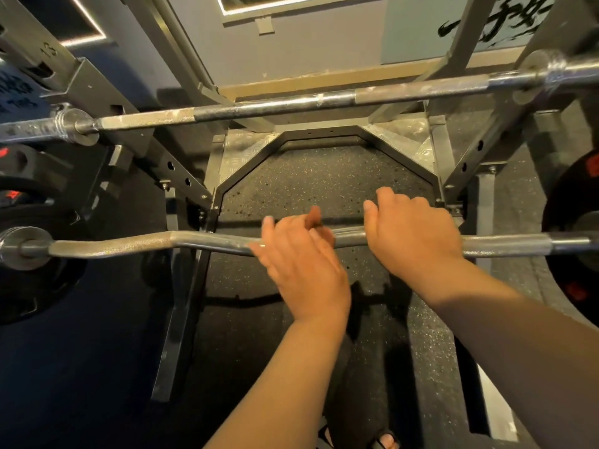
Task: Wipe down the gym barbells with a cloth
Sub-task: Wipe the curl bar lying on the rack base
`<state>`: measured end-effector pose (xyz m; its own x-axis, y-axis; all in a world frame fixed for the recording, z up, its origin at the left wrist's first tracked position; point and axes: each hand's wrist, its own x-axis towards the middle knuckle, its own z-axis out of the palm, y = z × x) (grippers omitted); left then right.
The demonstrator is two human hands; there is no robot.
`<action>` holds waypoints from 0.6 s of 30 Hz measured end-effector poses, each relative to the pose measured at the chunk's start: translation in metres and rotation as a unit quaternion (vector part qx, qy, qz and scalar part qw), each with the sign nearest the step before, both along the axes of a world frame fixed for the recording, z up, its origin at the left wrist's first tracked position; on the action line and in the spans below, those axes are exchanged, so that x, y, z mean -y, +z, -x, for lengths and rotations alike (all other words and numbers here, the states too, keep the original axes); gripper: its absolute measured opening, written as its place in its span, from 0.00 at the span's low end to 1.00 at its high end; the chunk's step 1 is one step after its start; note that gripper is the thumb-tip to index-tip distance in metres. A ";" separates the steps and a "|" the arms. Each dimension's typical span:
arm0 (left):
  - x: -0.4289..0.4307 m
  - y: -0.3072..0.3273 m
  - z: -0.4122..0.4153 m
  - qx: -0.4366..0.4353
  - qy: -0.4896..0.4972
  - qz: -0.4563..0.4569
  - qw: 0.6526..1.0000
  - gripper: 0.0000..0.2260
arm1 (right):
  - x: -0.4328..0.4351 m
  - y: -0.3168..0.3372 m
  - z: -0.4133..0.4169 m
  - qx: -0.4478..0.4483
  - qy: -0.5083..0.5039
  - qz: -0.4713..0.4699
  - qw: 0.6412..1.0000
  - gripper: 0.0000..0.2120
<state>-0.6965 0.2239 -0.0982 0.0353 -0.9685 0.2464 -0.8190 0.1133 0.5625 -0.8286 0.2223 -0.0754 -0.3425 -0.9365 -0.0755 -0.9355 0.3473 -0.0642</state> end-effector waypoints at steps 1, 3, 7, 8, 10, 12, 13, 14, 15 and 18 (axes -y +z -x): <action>-0.004 -0.002 0.012 0.015 -0.032 0.003 0.999 0.14 | -0.002 0.002 -0.002 -0.014 -0.010 -0.010 1.000 0.22; -0.007 -0.008 0.023 0.063 -0.120 0.022 0.991 0.15 | -0.008 0.004 0.002 -0.029 -0.033 -0.022 0.999 0.22; 0.002 -0.009 -0.004 0.135 -0.196 0.047 0.970 0.15 | -0.020 0.003 0.023 -0.016 -0.052 -0.001 0.999 0.20; 0.003 -0.007 -0.010 0.131 -0.167 0.046 0.976 0.15 | -0.022 0.002 0.025 -0.008 -0.042 0.012 0.999 0.20; -0.001 -0.006 -0.013 0.085 -0.076 0.029 0.993 0.15 | -0.021 0.001 0.024 0.015 -0.016 0.026 0.999 0.19; -0.008 -0.006 0.005 0.021 -0.014 0.007 1.000 0.14 | -0.019 0.000 0.020 0.017 -0.004 0.034 0.999 0.18; -0.012 -0.005 0.019 0.001 -0.008 0.002 1.000 0.13 | -0.020 -0.001 0.020 0.010 -0.006 0.038 0.999 0.18; -0.015 -0.005 0.031 -0.008 -0.018 0.002 1.000 0.14 | -0.020 -0.002 0.020 0.005 -0.006 0.040 0.999 0.18; -0.018 -0.004 0.042 -0.009 -0.040 0.002 0.999 0.14 | -0.021 -0.001 0.020 0.002 -0.009 0.037 0.999 0.18; -0.019 0.001 0.045 0.029 -0.138 -0.002 0.990 0.17 | -0.023 -0.002 0.022 0.015 -0.004 0.030 0.999 0.18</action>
